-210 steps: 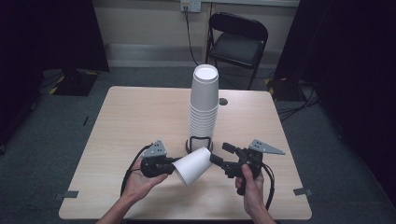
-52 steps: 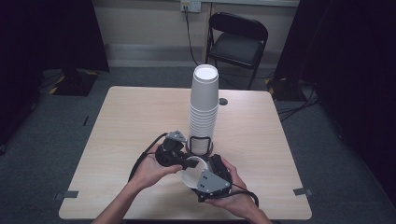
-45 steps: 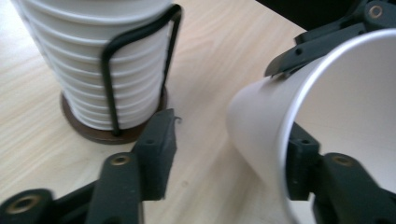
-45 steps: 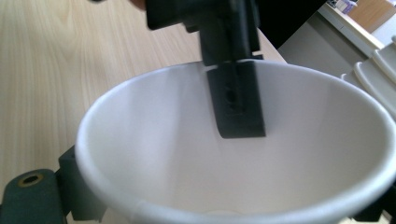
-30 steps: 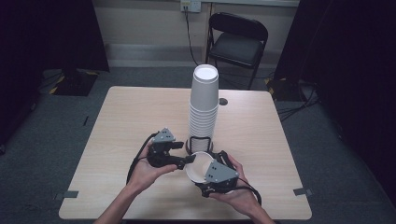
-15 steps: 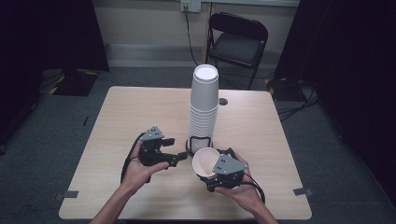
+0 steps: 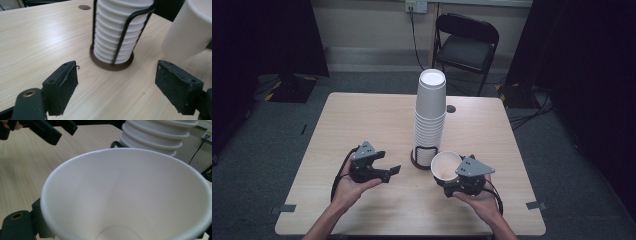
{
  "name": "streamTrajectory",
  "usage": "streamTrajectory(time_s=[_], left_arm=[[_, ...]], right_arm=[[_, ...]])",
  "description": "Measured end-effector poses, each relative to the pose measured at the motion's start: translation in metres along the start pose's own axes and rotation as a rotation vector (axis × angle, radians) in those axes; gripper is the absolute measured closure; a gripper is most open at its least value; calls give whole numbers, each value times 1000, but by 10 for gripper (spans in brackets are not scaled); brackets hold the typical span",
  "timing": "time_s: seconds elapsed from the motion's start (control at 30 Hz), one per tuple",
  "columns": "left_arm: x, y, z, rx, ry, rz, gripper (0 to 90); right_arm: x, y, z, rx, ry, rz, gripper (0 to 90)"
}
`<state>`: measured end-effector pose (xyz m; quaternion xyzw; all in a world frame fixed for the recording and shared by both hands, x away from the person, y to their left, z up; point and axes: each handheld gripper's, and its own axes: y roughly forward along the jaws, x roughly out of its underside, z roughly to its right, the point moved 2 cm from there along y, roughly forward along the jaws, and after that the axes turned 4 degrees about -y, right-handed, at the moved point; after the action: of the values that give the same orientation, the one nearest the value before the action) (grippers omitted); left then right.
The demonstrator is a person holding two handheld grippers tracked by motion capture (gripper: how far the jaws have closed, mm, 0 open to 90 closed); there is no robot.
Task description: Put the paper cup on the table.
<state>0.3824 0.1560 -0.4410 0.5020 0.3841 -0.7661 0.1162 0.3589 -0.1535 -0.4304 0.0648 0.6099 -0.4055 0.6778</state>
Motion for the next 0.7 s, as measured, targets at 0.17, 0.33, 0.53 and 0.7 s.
streamTrajectory(time_s=[0.17,0.33,0.53,0.7], left_arm=[[8,-9,-6,-17,15,-17,170],[21,-21,-12,-46,20,-30,170],[27,-25,-16,-55,-3,3,165],[32,-21,-16,-61,-18,-5,161]], right_arm=[[3,-4,15,33,57,14,106],[3,-9,31,69,108,28,106],[7,-9,55,128,148,21,105],[9,-4,77,169,207,37,103]])
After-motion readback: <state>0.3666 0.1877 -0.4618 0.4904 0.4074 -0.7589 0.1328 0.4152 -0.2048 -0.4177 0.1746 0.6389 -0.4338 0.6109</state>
